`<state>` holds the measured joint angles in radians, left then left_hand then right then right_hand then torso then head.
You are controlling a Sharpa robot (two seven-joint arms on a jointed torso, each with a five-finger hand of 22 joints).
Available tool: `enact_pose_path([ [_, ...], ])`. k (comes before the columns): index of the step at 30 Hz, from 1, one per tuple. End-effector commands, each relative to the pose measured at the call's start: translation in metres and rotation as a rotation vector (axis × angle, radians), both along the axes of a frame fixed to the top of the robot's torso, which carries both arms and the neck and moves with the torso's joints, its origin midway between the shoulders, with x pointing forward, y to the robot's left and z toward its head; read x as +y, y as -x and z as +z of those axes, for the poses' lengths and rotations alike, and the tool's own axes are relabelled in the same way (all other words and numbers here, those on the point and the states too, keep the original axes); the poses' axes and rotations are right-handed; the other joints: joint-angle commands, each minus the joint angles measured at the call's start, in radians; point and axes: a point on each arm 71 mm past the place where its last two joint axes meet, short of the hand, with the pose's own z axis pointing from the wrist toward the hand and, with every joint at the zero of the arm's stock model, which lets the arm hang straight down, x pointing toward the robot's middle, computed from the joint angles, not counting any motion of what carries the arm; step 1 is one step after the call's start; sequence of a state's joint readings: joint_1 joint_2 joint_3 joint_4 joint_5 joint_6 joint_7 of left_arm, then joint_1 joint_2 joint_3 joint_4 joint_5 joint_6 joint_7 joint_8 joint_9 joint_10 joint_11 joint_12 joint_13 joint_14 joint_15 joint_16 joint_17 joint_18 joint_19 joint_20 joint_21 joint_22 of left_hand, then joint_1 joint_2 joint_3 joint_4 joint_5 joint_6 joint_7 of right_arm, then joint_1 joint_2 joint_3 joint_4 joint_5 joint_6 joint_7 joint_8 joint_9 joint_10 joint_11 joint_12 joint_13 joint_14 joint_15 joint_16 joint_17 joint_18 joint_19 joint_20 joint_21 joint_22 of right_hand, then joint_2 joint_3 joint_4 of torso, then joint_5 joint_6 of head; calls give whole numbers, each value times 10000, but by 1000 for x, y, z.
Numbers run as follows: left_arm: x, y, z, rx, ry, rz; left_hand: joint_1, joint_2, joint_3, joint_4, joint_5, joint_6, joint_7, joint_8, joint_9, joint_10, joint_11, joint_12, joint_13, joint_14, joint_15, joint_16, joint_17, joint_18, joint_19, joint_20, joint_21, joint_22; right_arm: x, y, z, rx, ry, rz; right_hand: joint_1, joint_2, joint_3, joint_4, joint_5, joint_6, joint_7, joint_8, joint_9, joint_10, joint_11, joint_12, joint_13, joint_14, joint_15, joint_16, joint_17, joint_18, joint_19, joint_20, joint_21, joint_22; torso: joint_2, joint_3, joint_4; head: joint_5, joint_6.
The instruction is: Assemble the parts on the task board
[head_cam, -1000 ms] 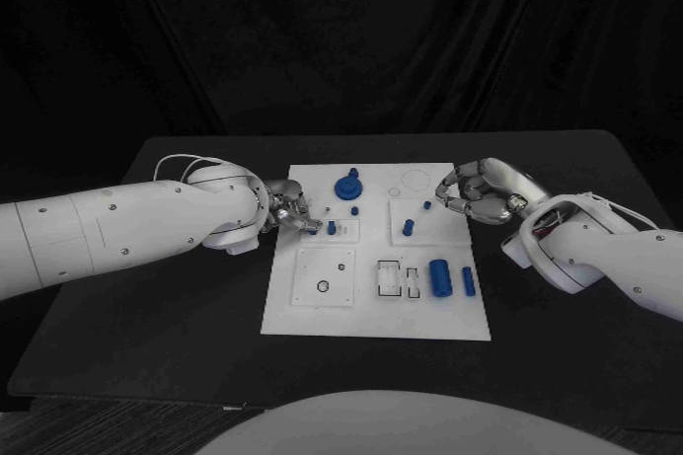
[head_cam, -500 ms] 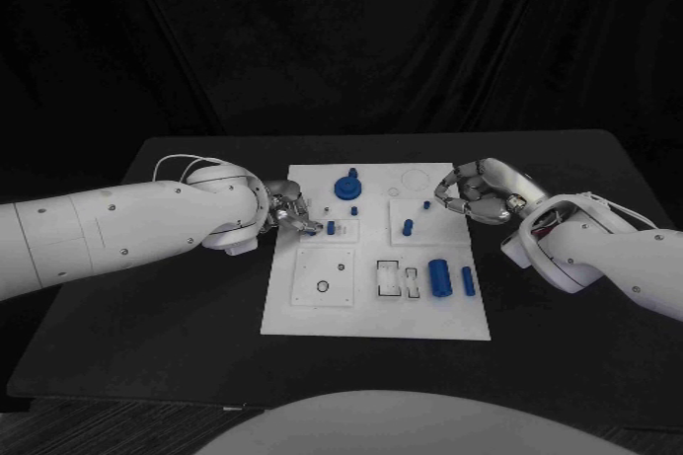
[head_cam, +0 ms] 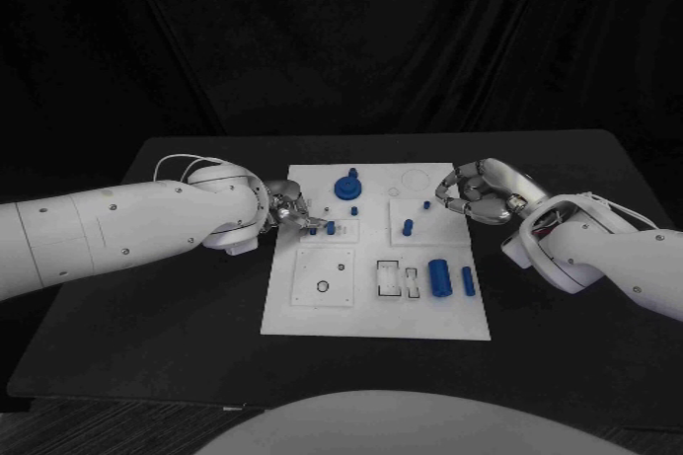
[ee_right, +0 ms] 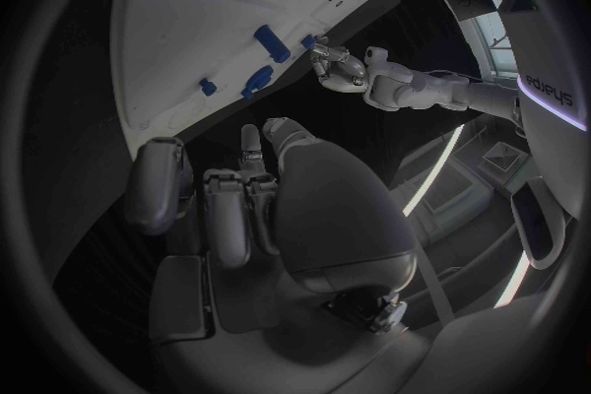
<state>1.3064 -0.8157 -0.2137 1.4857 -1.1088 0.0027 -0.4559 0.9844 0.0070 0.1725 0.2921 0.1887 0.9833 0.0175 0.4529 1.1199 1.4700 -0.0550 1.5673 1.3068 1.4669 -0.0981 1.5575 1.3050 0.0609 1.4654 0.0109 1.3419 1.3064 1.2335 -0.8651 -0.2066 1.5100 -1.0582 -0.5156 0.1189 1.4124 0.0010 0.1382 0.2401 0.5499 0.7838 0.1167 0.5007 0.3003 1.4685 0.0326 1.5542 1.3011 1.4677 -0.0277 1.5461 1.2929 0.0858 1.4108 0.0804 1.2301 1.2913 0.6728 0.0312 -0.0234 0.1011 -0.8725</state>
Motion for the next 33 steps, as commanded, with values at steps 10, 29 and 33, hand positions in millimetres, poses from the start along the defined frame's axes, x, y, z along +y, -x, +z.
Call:
enact_pose_path([
  [10,0,0,0,-21,117,16,-290,37,-579,5,-161,95,-7,-133,-162,1008,50,35,2640,1039,-2,133,2658,-113,150,40,-13,1987,0,0,-2,180,74,-92,108,9,248,43,174,-116,-4,158,-106,1023,75,166,2697,1031,22,247,2779,-50,-89,20,-127,1723,3,-5,7,9,-1],
  [29,18,-2,43,-1947,1009,568,-556,85,-1712,0,383,-412,30,189,270,1008,67,35,2640,1039,-1,133,2658,-145,244,35,148,2029,-3,0,-3,231,115,-169,114,6,263,31,183,-118,-2,166,-107,1023,77,166,2697,1031,24,247,2779,-47,-96,22,-141,1719,2,-6,4,23,-1],
  [33,20,-14,66,-1432,1360,633,229,273,-1772,-22,1177,-997,127,212,392,1008,146,35,2640,1039,65,133,2658,-159,271,86,211,2048,-2,0,-3,237,115,-156,114,6,263,31,183,-118,-2,166,-107,1023,77,166,2697,1031,24,247,2779,-47,-96,22,-141,1719,0,-9,8,65,-1],
])
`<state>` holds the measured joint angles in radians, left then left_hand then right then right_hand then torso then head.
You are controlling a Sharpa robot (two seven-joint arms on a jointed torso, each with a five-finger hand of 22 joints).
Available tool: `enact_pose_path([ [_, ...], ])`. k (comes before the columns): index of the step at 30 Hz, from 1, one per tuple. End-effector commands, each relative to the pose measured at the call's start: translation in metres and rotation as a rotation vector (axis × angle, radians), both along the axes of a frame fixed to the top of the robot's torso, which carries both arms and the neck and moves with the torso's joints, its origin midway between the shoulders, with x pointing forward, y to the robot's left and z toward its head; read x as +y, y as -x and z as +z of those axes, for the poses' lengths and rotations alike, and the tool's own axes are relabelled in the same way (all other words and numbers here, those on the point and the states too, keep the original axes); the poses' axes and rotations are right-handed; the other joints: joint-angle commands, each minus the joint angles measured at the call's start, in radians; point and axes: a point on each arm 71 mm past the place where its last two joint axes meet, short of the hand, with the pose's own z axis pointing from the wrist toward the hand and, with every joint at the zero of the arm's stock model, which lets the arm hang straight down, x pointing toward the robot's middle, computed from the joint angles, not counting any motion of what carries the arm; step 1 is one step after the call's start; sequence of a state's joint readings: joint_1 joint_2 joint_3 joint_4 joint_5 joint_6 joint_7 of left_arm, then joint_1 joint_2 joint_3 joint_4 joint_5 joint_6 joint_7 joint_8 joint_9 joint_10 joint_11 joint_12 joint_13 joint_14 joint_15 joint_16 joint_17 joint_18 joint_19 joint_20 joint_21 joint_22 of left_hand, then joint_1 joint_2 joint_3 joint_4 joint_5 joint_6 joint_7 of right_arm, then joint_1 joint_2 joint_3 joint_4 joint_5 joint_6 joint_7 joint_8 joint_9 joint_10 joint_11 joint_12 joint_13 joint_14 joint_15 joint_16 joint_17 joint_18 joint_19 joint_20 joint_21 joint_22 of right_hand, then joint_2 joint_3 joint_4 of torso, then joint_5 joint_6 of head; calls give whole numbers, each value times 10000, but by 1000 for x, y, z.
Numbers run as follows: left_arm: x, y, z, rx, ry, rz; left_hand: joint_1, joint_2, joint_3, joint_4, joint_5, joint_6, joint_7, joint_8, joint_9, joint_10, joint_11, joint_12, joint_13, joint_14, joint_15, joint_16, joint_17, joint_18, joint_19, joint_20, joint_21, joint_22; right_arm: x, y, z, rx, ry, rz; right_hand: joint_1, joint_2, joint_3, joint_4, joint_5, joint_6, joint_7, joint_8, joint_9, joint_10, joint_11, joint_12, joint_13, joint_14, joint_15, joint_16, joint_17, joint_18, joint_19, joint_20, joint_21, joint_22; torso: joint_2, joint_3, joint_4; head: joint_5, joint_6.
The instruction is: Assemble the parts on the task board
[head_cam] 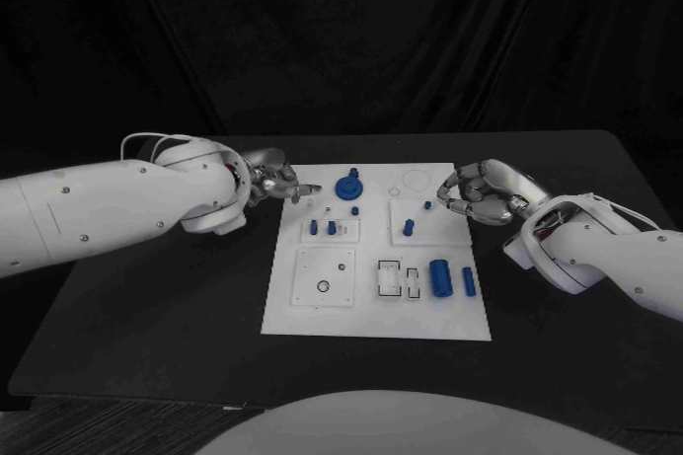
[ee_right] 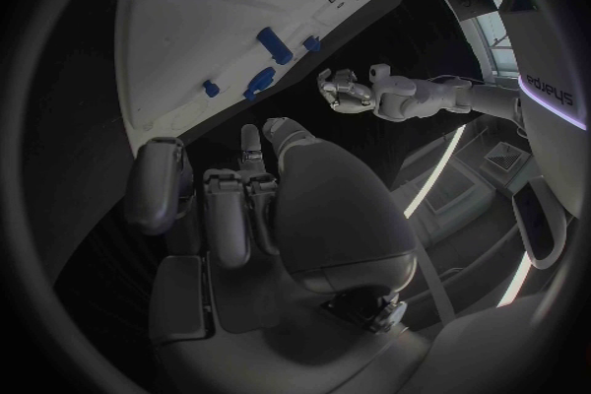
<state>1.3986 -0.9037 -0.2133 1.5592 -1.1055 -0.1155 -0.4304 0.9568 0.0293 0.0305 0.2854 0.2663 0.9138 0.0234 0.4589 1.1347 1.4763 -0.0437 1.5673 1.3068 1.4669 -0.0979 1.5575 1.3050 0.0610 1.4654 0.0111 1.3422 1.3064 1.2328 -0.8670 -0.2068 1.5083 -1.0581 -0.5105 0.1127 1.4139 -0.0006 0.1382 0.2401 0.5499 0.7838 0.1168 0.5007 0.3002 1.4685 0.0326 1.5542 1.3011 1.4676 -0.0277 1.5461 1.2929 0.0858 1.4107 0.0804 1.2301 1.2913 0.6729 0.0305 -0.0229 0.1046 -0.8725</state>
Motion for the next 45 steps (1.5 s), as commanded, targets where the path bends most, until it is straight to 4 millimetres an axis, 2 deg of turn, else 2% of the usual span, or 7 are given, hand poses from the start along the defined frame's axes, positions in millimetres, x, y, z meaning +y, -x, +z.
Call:
enact_pose_path([
  [1,-2,-11,16,720,748,-81,676,74,-336,21,558,-354,75,157,247,945,43,35,2640,1039,71,133,2658,-160,270,94,209,2048,0,0,-2,157,64,-97,98,22,263,31,183,-118,-2,166,-106,1022,77,166,2696,1032,24,247,2779,-47,-94,22,-141,1719,-3,-4,2,38,-1],
  [5,-4,-21,20,2556,355,-494,1428,161,-229,-53,1127,-607,180,-192,-147,945,140,35,2640,1039,146,133,2658,-139,208,158,109,2020,2,1,-2,149,39,-58,98,23,269,30,186,-118,0,168,-107,1022,78,166,2696,1032,25,247,2779,-49,-90,22,-133,1722,-15,1,-8,53,-1],
  [9,-7,-29,18,4175,-536,-968,1888,186,-397,14,1021,-218,362,-1380,-1856,945,360,35,2640,1039,324,133,2658,-97,81,336,-90,1964,4,2,-1,135,0,-13,98,22,272,28,188,-118,0,170,-107,1022,78,166,2696,1032,26,247,2779,-56,-76,23,-103,1731,-7,-2,-9,58,-1],
  [15,-13,-40,17,5246,-1374,-1199,1907,244,-666,15,1036,359,463,-2331,-3181,945,383,35,2640,1039,382,133,2658,-95,73,407,-93,1961,5,4,-1,152,-31,32,96,19,272,27,188,-119,1,171,-107,1022,79,166,2696,1032,26,247,2779,-62,-64,23,-77,1739,-21,26,9,-13,-1],
  [20,-16,-49,16,5457,-1602,-1132,1878,259,-799,22,1101,731,429,-2596,-3640,945,365,35,2640,1039,364,133,2658,-104,107,390,-32,1977,6,4,-1,173,-37,60,96,19,272,27,188,-119,1,171,-107,1022,79,166,2696,1032,26,247,2779,-62,-64,23,-77,1739,-9,34,-5,37,-1],
  [28,-21,-57,12,5525,-1693,-992,1773,293,-927,34,1070,999,406,-2785,-3963,945,344,35,2640,1039,344,133,2658,-111,132,371,7,1986,8,5,-1,184,-45,108,94,15,275,25,192,-121,2,173,-108,1022,80,166,2696,1032,27,247,2779,-59,-69,24,-90,1735,54,-50,-34,123,-1],
  [45,-34,-59,-8,5415,-1229,-1007,2146,334,-872,-103,1709,1345,309,-2806,-4132,945,268,35,2640,1039,290,133,2658,-110,132,326,4,1986,7,5,-1,206,-35,105,95,20,286,22,201,-120,1,179,-109,1022,80,166,2696,1032,27,247,2779,-59,-68,25,-89,1736,50,-48,-30,67,-1],
])
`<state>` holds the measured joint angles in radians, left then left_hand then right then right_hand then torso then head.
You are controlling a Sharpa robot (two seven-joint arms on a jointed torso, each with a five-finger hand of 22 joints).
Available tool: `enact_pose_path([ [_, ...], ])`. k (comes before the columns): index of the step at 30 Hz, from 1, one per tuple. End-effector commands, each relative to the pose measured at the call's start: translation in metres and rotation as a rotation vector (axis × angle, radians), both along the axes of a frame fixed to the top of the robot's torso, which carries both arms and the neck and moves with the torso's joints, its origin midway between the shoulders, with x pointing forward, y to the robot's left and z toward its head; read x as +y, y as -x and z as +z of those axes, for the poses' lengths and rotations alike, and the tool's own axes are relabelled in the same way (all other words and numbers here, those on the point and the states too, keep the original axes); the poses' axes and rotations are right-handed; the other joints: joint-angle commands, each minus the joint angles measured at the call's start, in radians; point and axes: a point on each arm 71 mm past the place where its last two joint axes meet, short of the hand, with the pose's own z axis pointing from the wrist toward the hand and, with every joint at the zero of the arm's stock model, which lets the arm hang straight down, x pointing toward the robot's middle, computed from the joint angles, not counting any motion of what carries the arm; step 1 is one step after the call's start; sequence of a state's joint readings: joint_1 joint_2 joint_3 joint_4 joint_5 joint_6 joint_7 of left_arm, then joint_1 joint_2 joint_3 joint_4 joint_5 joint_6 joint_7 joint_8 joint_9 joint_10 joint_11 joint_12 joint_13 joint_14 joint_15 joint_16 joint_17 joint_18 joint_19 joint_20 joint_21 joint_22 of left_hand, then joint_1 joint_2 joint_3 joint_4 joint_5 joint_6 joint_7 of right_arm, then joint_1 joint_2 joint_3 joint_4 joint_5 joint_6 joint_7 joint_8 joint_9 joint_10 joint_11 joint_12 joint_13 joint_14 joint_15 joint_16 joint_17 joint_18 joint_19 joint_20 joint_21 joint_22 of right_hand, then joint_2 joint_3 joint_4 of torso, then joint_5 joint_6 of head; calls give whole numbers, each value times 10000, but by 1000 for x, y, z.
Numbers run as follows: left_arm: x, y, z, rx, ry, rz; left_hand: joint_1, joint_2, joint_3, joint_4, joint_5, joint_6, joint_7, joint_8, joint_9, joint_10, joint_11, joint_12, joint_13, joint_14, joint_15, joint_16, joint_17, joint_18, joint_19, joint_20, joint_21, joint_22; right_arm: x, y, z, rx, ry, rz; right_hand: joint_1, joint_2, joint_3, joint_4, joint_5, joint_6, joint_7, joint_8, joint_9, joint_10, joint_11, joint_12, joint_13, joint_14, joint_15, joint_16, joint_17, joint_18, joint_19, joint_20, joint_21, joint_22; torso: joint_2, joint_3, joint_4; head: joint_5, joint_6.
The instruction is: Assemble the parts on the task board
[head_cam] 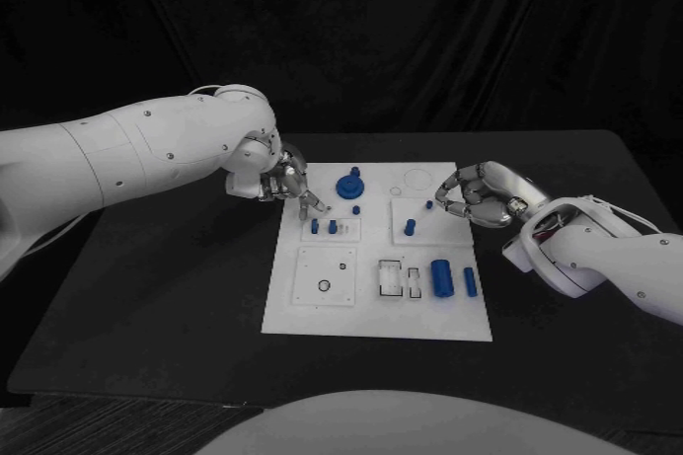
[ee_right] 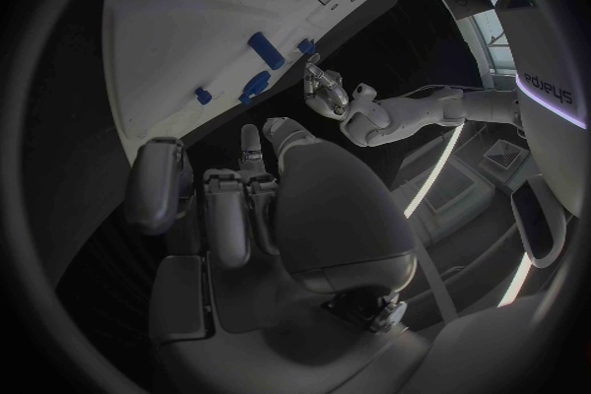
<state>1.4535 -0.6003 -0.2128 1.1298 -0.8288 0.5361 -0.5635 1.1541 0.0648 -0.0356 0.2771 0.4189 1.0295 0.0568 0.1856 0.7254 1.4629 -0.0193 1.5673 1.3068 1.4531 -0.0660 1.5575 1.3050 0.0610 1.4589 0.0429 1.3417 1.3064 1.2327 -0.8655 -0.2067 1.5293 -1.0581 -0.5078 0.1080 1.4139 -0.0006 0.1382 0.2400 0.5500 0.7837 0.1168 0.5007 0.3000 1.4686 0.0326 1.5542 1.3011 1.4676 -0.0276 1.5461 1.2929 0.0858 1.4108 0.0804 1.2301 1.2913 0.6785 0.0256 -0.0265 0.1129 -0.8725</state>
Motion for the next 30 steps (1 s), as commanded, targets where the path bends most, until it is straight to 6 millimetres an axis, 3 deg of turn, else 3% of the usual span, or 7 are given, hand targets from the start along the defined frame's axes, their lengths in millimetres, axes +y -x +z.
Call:
enact_pose_path([
  [1,-5,0,-1,-109,400,-16,181,-22,-209,-20,197,193,-27,-67,-34,1079,22,35,2640,1177,-31,133,2658,-107,193,6,-1,1983,0,1,-2,135,52,-69,95,20,286,22,200,-119,1,179,-107,1022,80,166,2697,1031,27,247,2779,-59,-68,25,-89,1736,-3,1,5,-19,-1],
  [13,-7,0,-9,22,289,40,315,-31,-158,-53,385,250,-72,28,57,1079,-14,35,2640,1177,-58,133,2658,-103,185,-17,-16,1978,1,1,-2,145,54,-51,98,25,296,18,206,-119,0,182,-107,1022,80,166,2697,1031,28,247,2779,-58,-71,26,-94,1734,10,-18,2,0,-1],
  [21,-6,2,-15,235,138,31,345,-37,-146,-68,395,251,-78,38,69,1079,-20,35,2640,1177,-64,133,2658,-106,190,-21,-4,1982,1,0,-2,144,58,-55,98,25,296,18,206,-119,0,182,-107,1022,80,166,2697,1031,28,247,2779,-58,-71,26,-94,1734,-4,4,9,-19,-1],
  [30,-7,3,-19,331,113,11,588,-63,-14,-202,353,287,-137,178,237,1079,-69,35,2640,1177,-106,133,2658,-103,183,-59,-15,1979,1,0,-2,155,65,-54,102,28,313,9,215,-123,2,189,-109,1022,81,166,2697,1031,28,247,2779,-54,-76,27,-107,1730,-3,-1,6,-18,-1],
])
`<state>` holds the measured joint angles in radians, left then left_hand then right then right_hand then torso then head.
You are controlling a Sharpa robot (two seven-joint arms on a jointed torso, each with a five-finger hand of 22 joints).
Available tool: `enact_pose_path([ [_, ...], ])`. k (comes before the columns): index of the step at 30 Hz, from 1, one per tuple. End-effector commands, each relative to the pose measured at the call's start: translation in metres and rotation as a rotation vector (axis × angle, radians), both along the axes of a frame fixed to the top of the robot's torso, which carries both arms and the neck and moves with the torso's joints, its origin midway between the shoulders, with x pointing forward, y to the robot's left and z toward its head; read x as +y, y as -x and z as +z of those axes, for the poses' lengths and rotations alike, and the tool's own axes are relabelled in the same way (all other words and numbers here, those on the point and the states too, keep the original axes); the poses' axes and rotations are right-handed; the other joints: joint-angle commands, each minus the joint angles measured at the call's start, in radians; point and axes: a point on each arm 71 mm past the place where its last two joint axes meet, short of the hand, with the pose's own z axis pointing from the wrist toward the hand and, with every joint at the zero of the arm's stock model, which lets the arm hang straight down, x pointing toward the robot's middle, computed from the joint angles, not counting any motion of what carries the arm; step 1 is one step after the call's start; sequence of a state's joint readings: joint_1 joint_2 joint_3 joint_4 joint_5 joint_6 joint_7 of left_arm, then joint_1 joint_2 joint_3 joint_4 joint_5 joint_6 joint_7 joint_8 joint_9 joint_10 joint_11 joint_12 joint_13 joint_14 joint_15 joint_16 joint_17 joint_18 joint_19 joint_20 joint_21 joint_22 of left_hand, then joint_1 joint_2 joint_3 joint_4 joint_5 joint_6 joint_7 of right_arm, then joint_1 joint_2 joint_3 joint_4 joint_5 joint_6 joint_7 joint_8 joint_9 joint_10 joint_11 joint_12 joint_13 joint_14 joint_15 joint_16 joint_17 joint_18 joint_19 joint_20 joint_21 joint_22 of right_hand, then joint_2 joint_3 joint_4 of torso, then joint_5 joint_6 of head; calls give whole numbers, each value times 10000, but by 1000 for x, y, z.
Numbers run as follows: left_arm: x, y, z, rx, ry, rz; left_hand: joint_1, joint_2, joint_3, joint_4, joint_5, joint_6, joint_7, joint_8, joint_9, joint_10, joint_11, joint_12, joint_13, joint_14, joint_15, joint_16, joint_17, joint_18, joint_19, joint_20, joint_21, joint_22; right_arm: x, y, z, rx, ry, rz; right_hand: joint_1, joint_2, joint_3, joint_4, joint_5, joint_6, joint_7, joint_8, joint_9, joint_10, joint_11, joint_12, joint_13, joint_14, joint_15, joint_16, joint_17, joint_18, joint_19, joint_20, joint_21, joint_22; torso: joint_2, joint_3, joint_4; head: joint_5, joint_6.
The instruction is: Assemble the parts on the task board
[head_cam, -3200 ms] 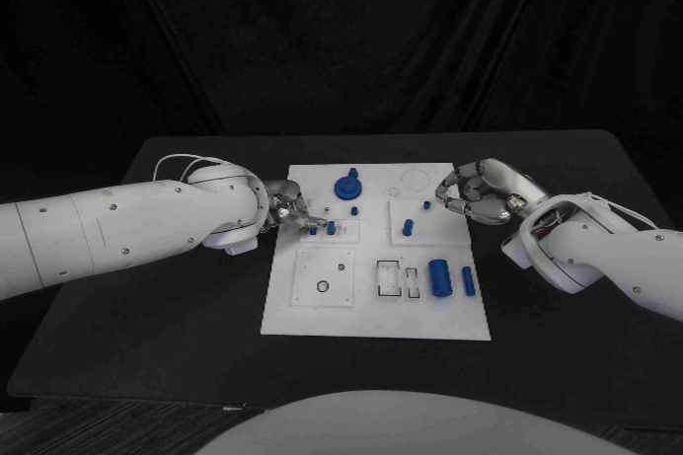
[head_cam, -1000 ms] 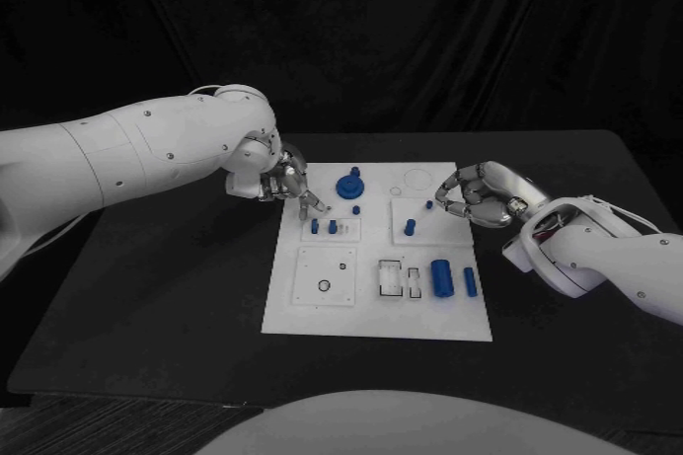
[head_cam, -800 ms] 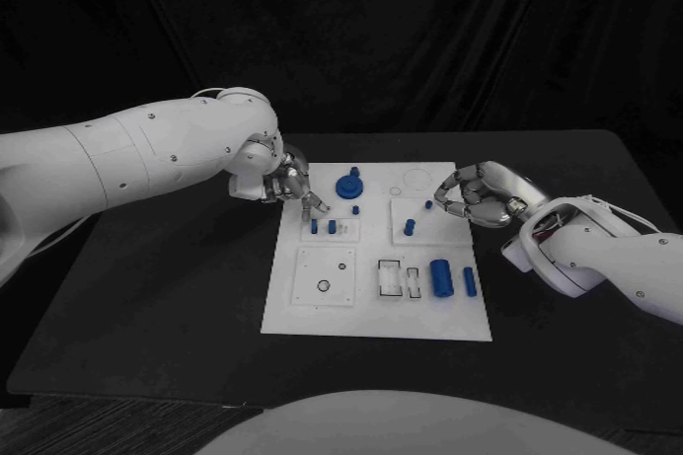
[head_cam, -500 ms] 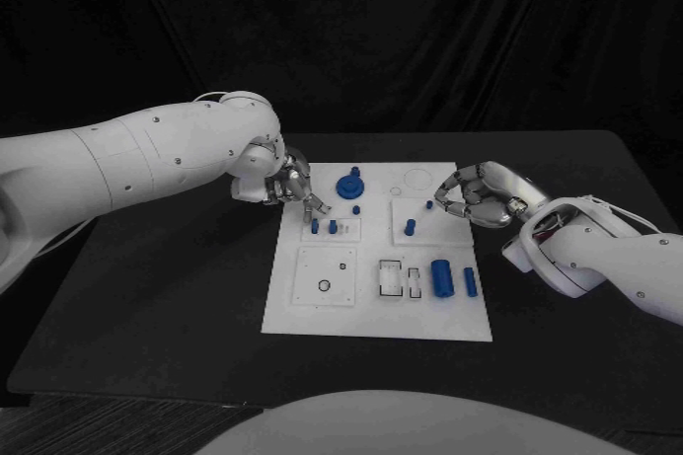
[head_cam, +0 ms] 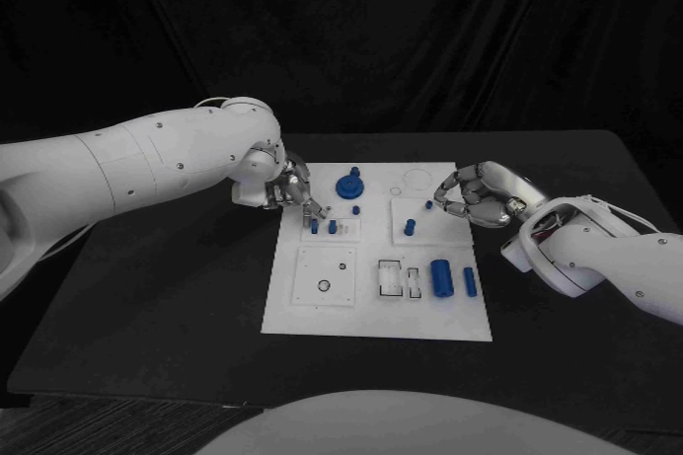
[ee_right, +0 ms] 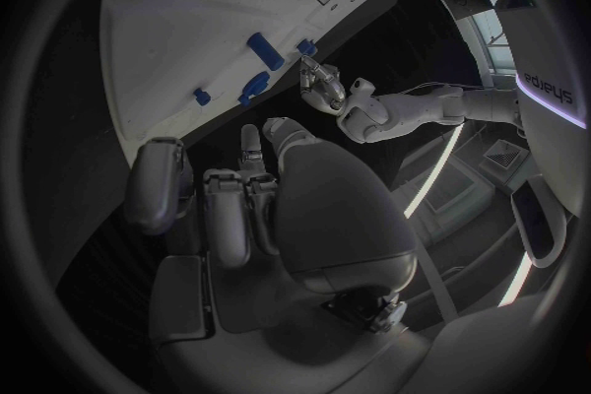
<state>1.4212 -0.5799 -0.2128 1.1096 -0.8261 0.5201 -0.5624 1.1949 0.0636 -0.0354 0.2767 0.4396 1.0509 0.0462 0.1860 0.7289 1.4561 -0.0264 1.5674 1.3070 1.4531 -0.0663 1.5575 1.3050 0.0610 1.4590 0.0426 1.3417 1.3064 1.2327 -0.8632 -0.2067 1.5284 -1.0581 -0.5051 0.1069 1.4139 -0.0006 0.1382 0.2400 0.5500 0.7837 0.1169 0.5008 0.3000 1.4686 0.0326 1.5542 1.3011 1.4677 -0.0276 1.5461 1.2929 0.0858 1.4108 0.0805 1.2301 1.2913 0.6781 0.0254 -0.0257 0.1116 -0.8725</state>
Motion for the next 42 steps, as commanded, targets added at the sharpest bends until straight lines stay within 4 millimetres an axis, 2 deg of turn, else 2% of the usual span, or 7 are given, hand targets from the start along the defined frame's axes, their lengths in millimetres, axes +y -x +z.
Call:
enact_pose_path([
  [1,-2,1,-2,156,72,-85,198,-53,0,-209,134,71,-35,185,218,1147,-2,34,2638,1177,-106,133,2658,-102,180,-59,-21,1977,0,0,-2,131,59,-77,102,29,313,9,215,-122,1,189,-108,1022,81,166,2697,1031,28,247,2779,-54,-76,27,-107,1730,-1,1,-2,-4,-1],
  [5,-2,2,-3,175,93,-93,244,-56,41,-236,137,67,-45,210,255,1147,-12,34,2638,1177,-114,133,2658,-100,174,-67,-34,1973,0,0,-2,140,68,-87,102,29,313,9,215,-122,1,189,-108,1022,81,166,2697,1031,28,247,2779,-54,-76,27,-107,1730,4,-2,-6,-1,-1],
  [10,-1,2,-3,148,139,-70,505,-157,339,-428,575,-28,-81,299,432,1147,-49,34,2638,1177,-150,133,2658,-100,168,-107,-40,1972,0,0,-2,150,75,-86,102,29,313,9,215,-122,1,189,-108,1022,81,166,2697,1031,28,247,2779,-54,-76,27,-107,1730,1,2,0,9,-1],
  [20,-1,2,-5,135,205,-71,675,-290,876,-603,556,-114,-95,334,545,1147,-67,34,2638,1177,-168,133,2658,-96,154,-129,-62,1966,0,-1,-2,163,88,-89,102,27,321,4,218,-126,2,191,-110,1022,81,166,2697,1031,29,247,2779,-49,-87,27,-130,1724,-2,5,0,14,-1],
  [25,-2,2,-5,121,215,-57,469,-770,2403,-875,47,-149,-103,383,683,1147,-83,34,2638,1177,-192,133,2658,-97,149,-156,-64,1964,1,-1,-3,166,90,-78,102,27,325,2,220,-128,3,193,-110,1022,82,166,2697,1031,30,247,2779,-47,-92,28,-141,1720,-1,7,1,5,-1],
  [28,-2,2,-5,101,225,-40,37,-1111,3397,-1077,71,-92,-122,468,802,1147,-89,34,2638,1177,-199,133,2658,-101,158,-153,-42,1970,1,-1,-3,171,93,-69,102,27,325,2,220,-128,3,193,-110,1022,82,166,2697,1031,30,247,2779,-47,-92,28,-141,1720,-3,5,-1,4,-1],
  [42,0,3,-5,-117,280,163,-902,-1610,5245,-1987,171,113,-254,997,1381,1147,-228,34,2638,1177,-309,133,2658,-119,228,-260,61,1996,1,-2,-4,240,140,-88,104,29,337,-5,224,-128,3,199,-111,1022,83,166,2697,1031,31,247,2779,-33,-121,29,-202,1702,-4,8,-5,27,-1],
])
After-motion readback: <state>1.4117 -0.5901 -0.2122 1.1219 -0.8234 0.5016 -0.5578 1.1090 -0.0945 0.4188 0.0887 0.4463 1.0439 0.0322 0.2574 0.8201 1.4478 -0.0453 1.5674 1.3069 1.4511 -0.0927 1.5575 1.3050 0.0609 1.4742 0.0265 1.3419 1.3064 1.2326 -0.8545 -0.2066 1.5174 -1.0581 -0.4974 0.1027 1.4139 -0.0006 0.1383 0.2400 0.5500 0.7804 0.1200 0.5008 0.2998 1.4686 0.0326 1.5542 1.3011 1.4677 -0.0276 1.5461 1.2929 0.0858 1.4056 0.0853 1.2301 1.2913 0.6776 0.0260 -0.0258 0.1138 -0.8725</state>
